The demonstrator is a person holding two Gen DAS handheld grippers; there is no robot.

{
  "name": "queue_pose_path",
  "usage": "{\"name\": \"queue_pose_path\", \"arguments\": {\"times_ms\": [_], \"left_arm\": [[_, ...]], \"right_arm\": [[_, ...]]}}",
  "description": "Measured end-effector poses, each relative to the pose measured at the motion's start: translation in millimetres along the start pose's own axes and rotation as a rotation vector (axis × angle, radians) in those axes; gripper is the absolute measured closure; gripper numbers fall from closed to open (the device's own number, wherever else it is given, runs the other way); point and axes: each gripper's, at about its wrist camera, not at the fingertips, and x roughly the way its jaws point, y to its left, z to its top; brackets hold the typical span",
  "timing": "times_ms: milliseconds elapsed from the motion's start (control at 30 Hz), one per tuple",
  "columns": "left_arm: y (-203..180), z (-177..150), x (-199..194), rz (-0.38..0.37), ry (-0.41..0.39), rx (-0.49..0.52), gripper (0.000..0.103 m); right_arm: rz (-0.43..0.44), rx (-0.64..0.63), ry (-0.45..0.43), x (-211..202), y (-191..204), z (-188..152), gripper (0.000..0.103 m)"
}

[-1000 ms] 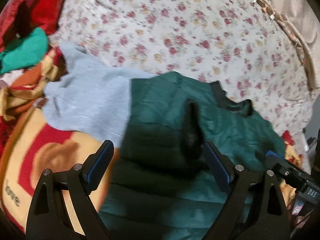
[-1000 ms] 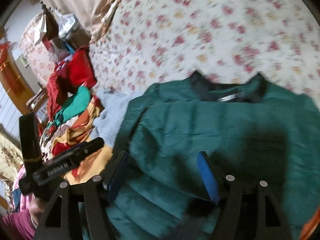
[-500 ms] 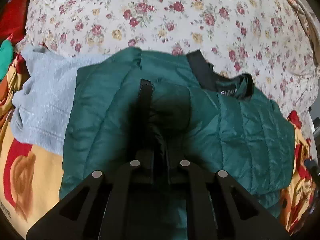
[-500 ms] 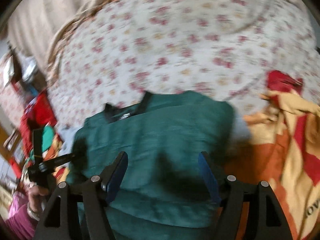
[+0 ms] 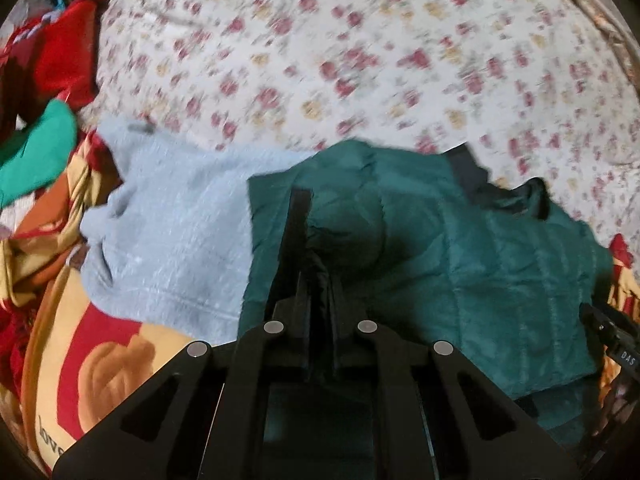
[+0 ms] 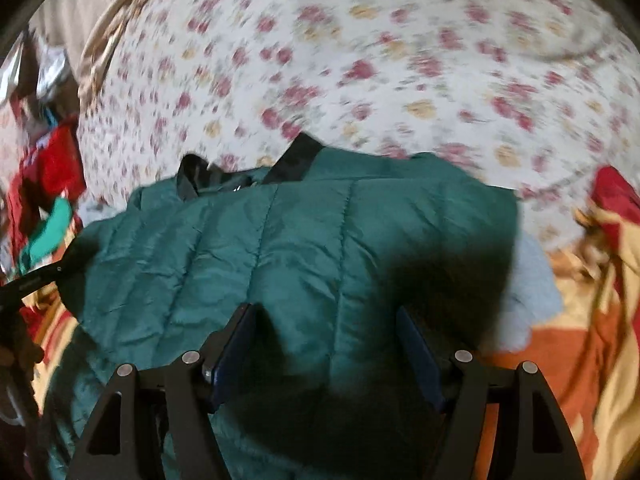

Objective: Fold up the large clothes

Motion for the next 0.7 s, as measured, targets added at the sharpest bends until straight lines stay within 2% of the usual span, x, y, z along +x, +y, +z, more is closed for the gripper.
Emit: {"name": "queue_pose_path", "arguments": {"times_ms": [67,133,233,267,300,333,367,400,533,700], "left_arm": [[0.7,-2.8,8.0,0.000,0.013,-0.006,0.097],[-3.5,-5.4,9.0,0.014,0.004,0.013,0.097],[-5.6,-3.9,7.0,0.011,0.008,0.016,0.096],[-3.6,-1.8,4.6,-0.010,0.014,0.003,0.088],[-1.8,0.3,1.2,-0.031,0.020,-0.008,0.072],[-0.2,2.5,-2.0,-0.046,0.021,-0.019,0.061],[2.3,4.4,-8.6,-0.074,0.011,-0.037,0.045],[4.5,6.0,-16.4,-0.105,-0.012,-0.056,0.038],[4.0,8.7,-41.0,-0.130,-0.090,-0.068,0.034],[-18.3,-1.7,-27.2,-0.079,-0.052,0.013,0.033]], "right_arm": [[-0.008,-0.038,0.028,15.4,10.4,3.8,0.011],[-0.023,-0.062,0.044,22.9,15.6,5.1,0.005],[-0.026,-0.066,0.044,14.0,15.4,8.7,0.006],[-0.027,-0.060,0.031,5.4,14.1,10.9,0.006],[-0.030,-0.048,0.008,-8.5,11.5,13.6,0.006],[-0.030,-0.039,-0.012,-20.7,9.5,16.5,0.006],[-0.027,-0.030,-0.038,-35.2,3.7,18.1,0.006],[-0.027,-0.022,-0.058,-47.9,-2.1,19.8,0.006],[-0.046,0.033,-0.076,-83.4,-24.0,20.1,0.006],[-0.024,0.010,-0.023,-70.3,-7.6,7.0,0.006]]}}
